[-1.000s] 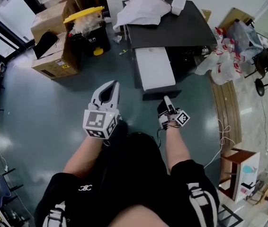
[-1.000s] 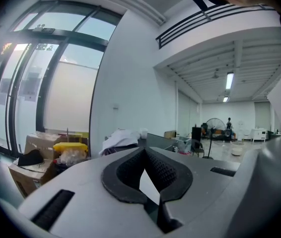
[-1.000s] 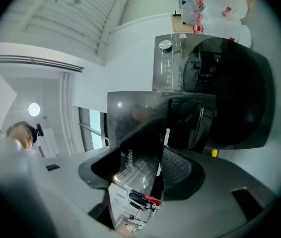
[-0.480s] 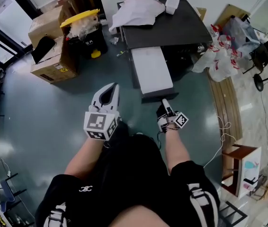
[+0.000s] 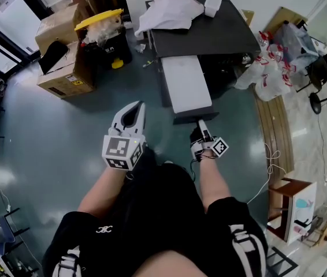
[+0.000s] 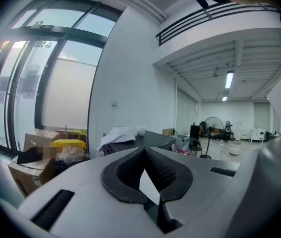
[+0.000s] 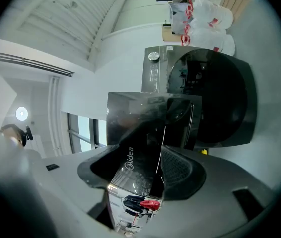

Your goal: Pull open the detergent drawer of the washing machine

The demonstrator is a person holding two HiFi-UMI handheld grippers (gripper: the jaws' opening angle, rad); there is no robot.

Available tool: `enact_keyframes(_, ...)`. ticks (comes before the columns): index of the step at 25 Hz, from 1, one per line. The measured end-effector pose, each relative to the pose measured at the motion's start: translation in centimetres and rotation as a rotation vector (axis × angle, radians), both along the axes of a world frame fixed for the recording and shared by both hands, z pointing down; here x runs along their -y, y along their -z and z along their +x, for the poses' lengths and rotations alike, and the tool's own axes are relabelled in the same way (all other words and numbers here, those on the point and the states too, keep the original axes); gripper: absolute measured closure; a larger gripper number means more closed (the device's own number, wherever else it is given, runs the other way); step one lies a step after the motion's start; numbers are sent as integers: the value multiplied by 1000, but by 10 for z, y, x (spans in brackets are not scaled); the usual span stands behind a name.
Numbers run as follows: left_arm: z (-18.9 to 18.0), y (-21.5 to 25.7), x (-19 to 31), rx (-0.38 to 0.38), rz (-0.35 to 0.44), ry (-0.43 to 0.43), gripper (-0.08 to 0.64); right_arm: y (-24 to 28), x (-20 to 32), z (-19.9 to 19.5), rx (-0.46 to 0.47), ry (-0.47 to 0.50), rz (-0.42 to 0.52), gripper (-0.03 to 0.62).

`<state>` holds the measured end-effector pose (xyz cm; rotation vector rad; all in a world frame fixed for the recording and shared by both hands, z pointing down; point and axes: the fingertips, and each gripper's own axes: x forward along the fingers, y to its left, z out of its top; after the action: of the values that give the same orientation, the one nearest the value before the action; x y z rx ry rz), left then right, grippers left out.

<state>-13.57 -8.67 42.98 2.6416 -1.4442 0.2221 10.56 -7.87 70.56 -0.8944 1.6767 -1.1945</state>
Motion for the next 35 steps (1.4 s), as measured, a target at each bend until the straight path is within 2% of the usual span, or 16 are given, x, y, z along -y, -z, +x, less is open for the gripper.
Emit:
enact_keyframes(5, 5, 2, 6, -7, -5, -5, 563, -6, -2, -2, -51, 13, -60, 345)
enact_keyframes(10, 16, 8, 10, -36, -9, -22, 563, -5, -13, -7, -198, 69, -133, 350)
enact_keyframes(12, 22, 9, 12, -42, -9, -35, 563, 0, -17, -7, -265, 80, -139, 382)
enact_keyframes(14, 26, 11, 14, -49, -8, -47, 563, 5, -23, 1, -352, 64, -152, 391)
enact_keyframes(17, 33, 12, 20, -64, -10, -59, 563, 11, -32, 17, -469, 16, -228, 422)
enact_keyframes(21, 45, 12, 22, -88, -24, -77, 563, 57, -31, 26, -561, -51, -179, 499)
enact_keyframes(24, 55, 14, 20, -97, -26, -98, 563, 105, -26, 46, -708, -156, -136, 554)
enact_keyframes(27, 64, 19, 18, -98, -21, -115, 563, 167, -18, 62, -908, -254, -60, 589)
enact_keyframes(32, 82, 23, 18, -87, -11, -143, 563, 265, -14, 77, -1284, -450, 37, 592)
enact_keyframes(35, 89, 25, 18, -80, -3, -161, 563, 308, -22, 79, -1438, -587, 63, 592)
